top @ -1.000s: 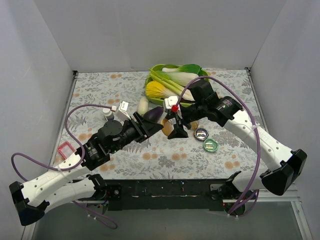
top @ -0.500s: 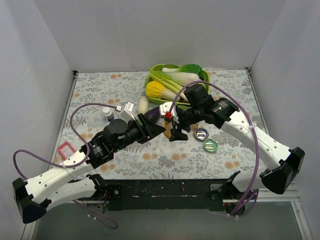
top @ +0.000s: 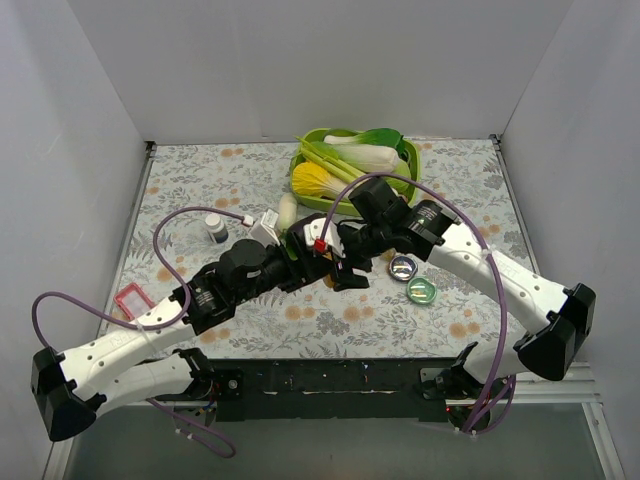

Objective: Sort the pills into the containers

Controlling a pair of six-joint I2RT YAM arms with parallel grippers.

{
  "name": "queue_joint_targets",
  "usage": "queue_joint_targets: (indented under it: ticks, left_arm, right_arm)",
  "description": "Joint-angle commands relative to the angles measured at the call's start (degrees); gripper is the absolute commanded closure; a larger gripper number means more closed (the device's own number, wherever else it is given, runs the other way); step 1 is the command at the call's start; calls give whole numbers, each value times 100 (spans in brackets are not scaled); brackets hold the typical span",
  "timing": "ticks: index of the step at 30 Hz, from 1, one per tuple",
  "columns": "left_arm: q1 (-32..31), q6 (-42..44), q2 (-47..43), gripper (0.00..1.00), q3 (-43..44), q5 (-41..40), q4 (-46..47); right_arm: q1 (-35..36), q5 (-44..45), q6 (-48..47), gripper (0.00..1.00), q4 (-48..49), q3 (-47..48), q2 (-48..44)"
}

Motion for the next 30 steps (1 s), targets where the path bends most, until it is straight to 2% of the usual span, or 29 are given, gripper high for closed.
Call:
queue_joint_targets:
  ticks: [1, 3, 9, 14, 24, 30]
  left_arm:
    - [4, 144, -111, 34, -320, -212, -652]
    - [4, 65, -365, 29, -417, -335, -573]
    - [30, -58, -1043, 19, -505, -476, -801]
    - [39, -85, -1464, 3, -707, -460, -723]
    - [48, 38, -1861, 2, -1050, -108, 103]
    - [48, 345, -1387, 2, -576, 51, 263]
  right_arm:
    - [149, -521, 5, 92, 738, 280, -191]
    - [140, -548, 5, 92, 773, 192, -244]
    - [131, -513, 5, 92, 861, -28, -306]
    - [114, -434, -118, 92, 879, -221, -420]
    - [114, -398, -232, 92, 817, -257, -438]
    - [114, -293, -294, 92, 782, -231, -394]
